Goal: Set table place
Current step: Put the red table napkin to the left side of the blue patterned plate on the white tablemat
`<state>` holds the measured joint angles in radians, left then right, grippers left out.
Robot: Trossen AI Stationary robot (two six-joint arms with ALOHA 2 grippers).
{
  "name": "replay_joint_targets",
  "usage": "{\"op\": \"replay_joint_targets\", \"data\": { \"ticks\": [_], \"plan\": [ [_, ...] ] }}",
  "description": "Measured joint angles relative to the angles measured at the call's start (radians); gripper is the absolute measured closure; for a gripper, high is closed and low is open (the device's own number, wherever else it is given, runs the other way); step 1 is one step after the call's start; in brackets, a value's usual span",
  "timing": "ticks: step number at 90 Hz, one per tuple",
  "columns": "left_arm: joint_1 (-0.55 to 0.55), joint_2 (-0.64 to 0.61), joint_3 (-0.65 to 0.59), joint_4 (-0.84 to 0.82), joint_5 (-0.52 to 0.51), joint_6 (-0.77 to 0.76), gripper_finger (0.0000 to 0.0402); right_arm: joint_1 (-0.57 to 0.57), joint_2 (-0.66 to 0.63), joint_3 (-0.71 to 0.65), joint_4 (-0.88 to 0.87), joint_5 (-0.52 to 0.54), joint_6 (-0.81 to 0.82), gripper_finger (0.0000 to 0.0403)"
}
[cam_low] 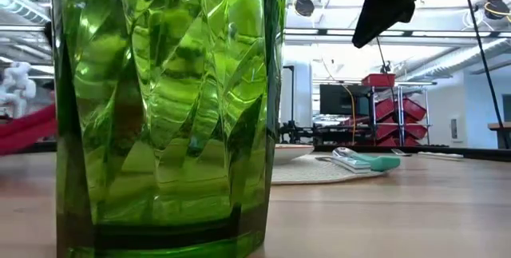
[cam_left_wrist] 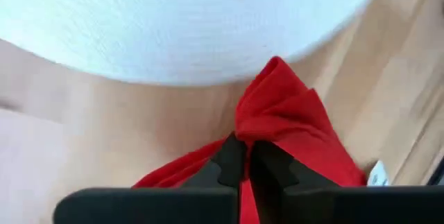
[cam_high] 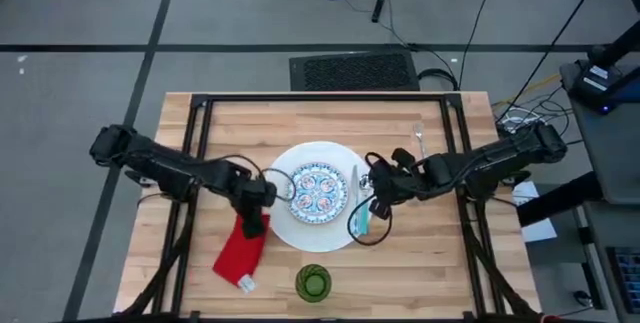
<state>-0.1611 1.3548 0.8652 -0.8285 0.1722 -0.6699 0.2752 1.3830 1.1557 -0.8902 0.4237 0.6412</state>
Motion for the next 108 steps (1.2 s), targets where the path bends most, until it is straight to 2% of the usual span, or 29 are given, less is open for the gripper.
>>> {"op": "replay_joint_targets", "data": {
  "ticks": [20,40,69,87,108],
  "plan": [
    [0.106,0.0,0.001,-0.014,-0.039,-0.029,0.0401,0.0,0.0,0.0,-0.001,0.0,-0.003,0.0325],
    [0.227,0.0,0.001,-0.018,-0.132,0.007,0.0401,-0.001,0.0,0.0,-0.002,0.0,-0.003,0.0325],
    [0.39,0.0,0.001,-0.019,-0.161,0.224,0.0401,-0.002,0.0,0.0,-0.002,-0.001,0.001,0.0325],
    [0.451,0.0,0.001,-0.007,-0.181,0.309,0.0401,-0.002,0.0,0.0,-0.001,-0.001,0.004,0.0325],
    [0.455,0.0,0.002,0.038,-0.181,0.312,0.0396,-0.016,0.0,0.0,0.007,0.001,0.003,0.0325]
  ]
}}
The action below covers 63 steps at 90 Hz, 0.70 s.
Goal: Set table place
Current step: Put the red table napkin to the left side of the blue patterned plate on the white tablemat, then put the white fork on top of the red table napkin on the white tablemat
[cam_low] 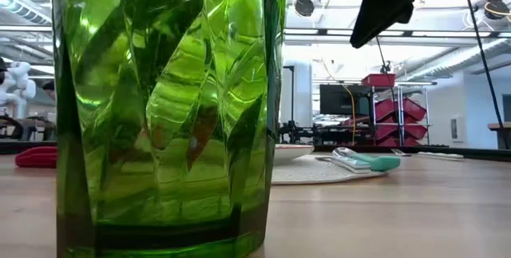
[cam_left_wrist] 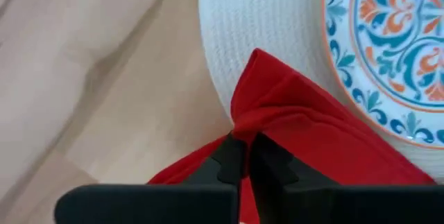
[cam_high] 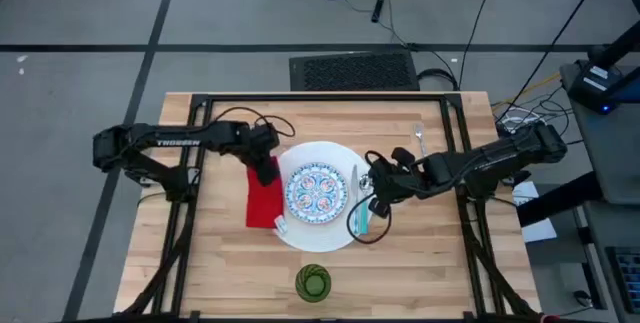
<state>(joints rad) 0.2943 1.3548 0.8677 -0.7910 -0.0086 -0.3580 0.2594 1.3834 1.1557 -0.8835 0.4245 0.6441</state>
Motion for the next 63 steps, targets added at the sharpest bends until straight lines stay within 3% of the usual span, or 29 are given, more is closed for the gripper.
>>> {"op": "replay_joint_targets", "data": {
  "ticks": [42,63],
  "plan": [
    [-0.002,0.037,0.001,-0.004,0.005,-0.131,0.024,-0.005,0.0,0.0,0.005,0.021,-0.039,0.0325],
    [-0.003,0.037,0.112,-0.14,0.054,-0.184,0.0213,-0.004,0.0,0.0,0.005,0.02,-0.036,0.0325]
  ]
}}
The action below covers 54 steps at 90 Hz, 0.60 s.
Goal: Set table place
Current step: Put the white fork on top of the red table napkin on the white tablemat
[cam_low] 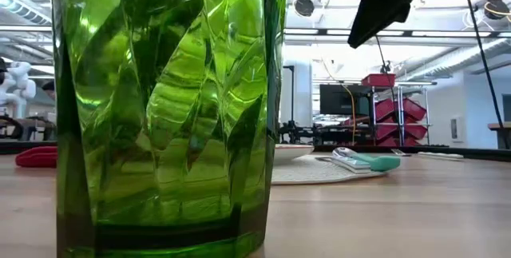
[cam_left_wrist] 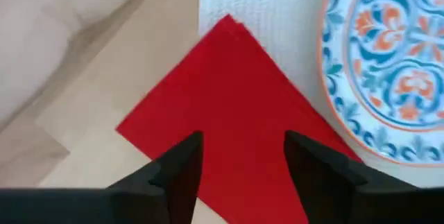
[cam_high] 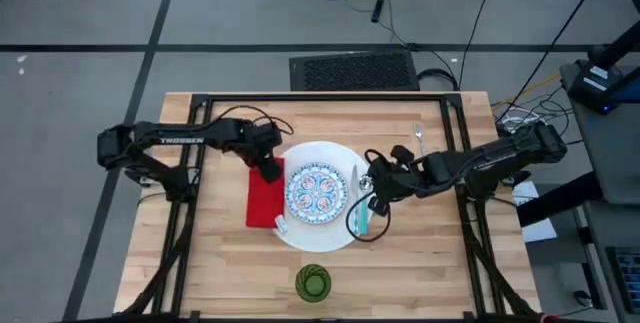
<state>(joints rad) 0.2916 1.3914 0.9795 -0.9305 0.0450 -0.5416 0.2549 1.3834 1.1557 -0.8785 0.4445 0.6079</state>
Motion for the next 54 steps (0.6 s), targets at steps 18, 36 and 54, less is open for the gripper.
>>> {"op": "replay_joint_targets", "data": {
  "ticks": [18,36,54],
  "plan": [
    [-0.001,-0.001,0.23,-0.26,-0.019,0.05,0.0212,0.001,0.0,0.0,-0.001,-0.007,0.0,0.0325],
    [-0.041,-0.009,0.462,-0.495,0.09,0.056,0.0212,0.002,0.0,0.0,-0.025,-0.053,0.044,0.0325],
    [-0.126,-0.076,0.459,-0.338,0.204,0.182,0.0212,-0.007,0.0,0.0,-0.014,-0.054,0.028,0.0325]
  ]
}}
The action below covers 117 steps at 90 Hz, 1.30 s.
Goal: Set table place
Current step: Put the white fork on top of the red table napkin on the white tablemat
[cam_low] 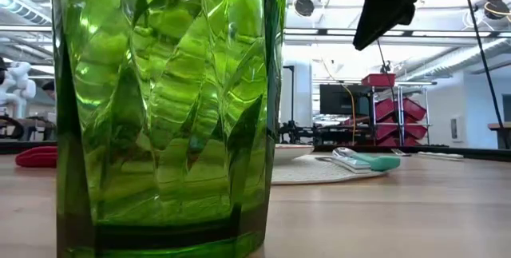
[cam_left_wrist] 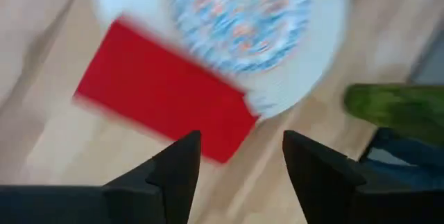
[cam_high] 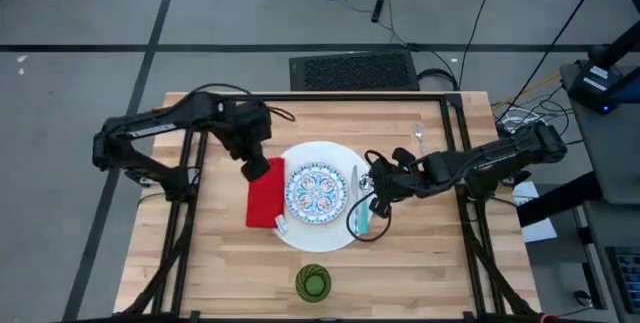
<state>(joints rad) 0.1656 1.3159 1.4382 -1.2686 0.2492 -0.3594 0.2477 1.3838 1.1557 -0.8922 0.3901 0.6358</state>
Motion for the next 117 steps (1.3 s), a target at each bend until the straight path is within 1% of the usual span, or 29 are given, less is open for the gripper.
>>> {"op": "replay_joint_targets", "data": {
  "ticks": [6,15,21,26,33,43,54,64,78,88,97,117],
  "plan": [
    [-0.025,-0.014,-0.036,0.103,-0.016,0.039,0.0212,-0.001,0.0,0.0,-0.001,0.0,0.005,0.0325],
    [-0.019,-0.018,-0.093,0.241,-0.022,0.094,0.0212,-0.001,0.0,0.0,-0.014,0.0,0.058,0.0325],
    [0.001,-0.016,-0.118,0.284,-0.026,0.138,0.0212,-0.017,0.0,0.0,-0.031,-0.011,0.122,0.0325],
    [0.022,-0.008,-0.122,0.291,-0.028,0.187,0.0212,-0.051,0.0,0.0,-0.048,-0.042,0.168,0.0325],
    [0.046,-0.004,-0.123,0.277,-0.032,0.256,0.0212,-0.11,0.0,0.0,-0.098,-0.095,0.209,0.0325],
    [0.067,-0.006,-0.124,0.278,-0.032,0.34,0.0212,-0.206,-0.002,0.0,-0.227,-0.131,0.244,0.0325],
    [0.07,-0.008,-0.124,0.265,-0.051,0.394,0.0212,-0.335,-0.006,0.0,-0.408,-0.134,0.303,0.0324],
    [0.066,-0.01,-0.134,0.268,-0.066,0.422,0.0212,-0.483,-0.007,-0.002,-0.488,-0.148,0.3,0.0316],
    [0.061,-0.022,-0.19,0.26,-0.072,0.446,0.0212,-0.717,-0.008,-0.048,-0.4,-0.206,0.195,0.0286],
    [0.061,-0.048,-0.257,0.255,-0.074,0.444,0.0212,-0.85,-0.008,-0.112,-0.309,-0.247,0.161,0.027],
    [0.061,-0.066,-0.298,0.252,-0.074,0.422,0.0212,-0.932,-0.008,-0.188,-0.217,-0.264,0.159,0.0267],
    [0.061,-0.093,-0.3,0.267,-0.075,0.39,0.0212,-1.066,-0.008,-0.364,0.007,-0.304,0.169,0.0275]
  ]
}}
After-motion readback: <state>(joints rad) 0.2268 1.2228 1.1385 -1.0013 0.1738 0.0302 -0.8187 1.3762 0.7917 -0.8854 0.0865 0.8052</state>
